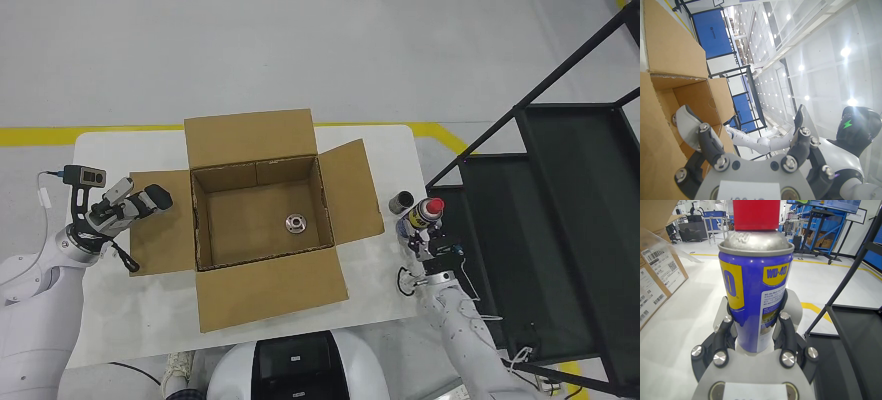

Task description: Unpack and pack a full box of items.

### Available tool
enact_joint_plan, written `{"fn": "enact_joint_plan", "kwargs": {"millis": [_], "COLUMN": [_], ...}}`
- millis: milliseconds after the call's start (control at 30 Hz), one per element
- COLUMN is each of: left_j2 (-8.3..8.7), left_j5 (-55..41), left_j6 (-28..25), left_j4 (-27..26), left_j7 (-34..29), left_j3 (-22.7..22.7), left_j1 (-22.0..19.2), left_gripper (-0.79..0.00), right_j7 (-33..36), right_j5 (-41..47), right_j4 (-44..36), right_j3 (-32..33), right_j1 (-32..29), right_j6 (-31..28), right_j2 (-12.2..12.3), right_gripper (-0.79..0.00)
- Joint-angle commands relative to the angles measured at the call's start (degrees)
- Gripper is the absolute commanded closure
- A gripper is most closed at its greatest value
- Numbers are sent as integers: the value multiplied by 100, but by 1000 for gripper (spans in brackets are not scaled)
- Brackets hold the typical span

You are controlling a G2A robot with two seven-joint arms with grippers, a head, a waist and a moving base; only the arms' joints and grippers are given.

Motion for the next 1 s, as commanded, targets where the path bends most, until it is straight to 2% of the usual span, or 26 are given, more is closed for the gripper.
{"fn": "enact_joint_plan", "kwargs": {"millis": [0, 100, 133, 233, 267, 300, 500, 667, 800, 967], "left_j2": [0, 0, 0, 0, 0, 0, 0, 0, 0, 0], "left_j5": [0, 0, 0, 0, 0, 0, 0, 0, 0, 0], "left_j6": [0, 0, 0, 0, 0, 0, 0, 0, 0, 0], "left_j4": [0, 0, 0, 0, 0, 0, 0, 0, 0, 0], "left_j7": [0, 0, 0, 0, 0, 0, 0, 0, 0, 0], "left_j3": [0, 0, 0, 0, 0, 0, 0, 0, 0, 0], "left_j1": [0, 0, 0, 0, 0, 0, 0, 0, 0, 0], "left_gripper": [-785, -785, -785, -785, -785, -785, -785, -785, -785, -785], "right_j7": [-51, -116, -132, -169, -183, -191, -262, -466, -507, -196], "right_j5": [22, 36, 31, 34, 37, 44, 66, 72, 37, 22], "right_j4": [111, 259, 302, 417, 446, 475, 516, 156, -605, -2202], "right_j3": [-45, -118, -138, -193, -205, -217, -256, -198, -114, 28], "right_j1": [60, 136, 158, 214, 229, 242, 223, -49, -495, -1326], "right_j6": [15, 36, 52, 38, 40, 40, -16, -156, -476, -686], "right_j2": [-3, -7, -6, 2, 6, 9, 52, 134, 226, 317], "right_gripper": [0, 0, -80, -351, -631, -785, -785, -785, -785, -785]}}
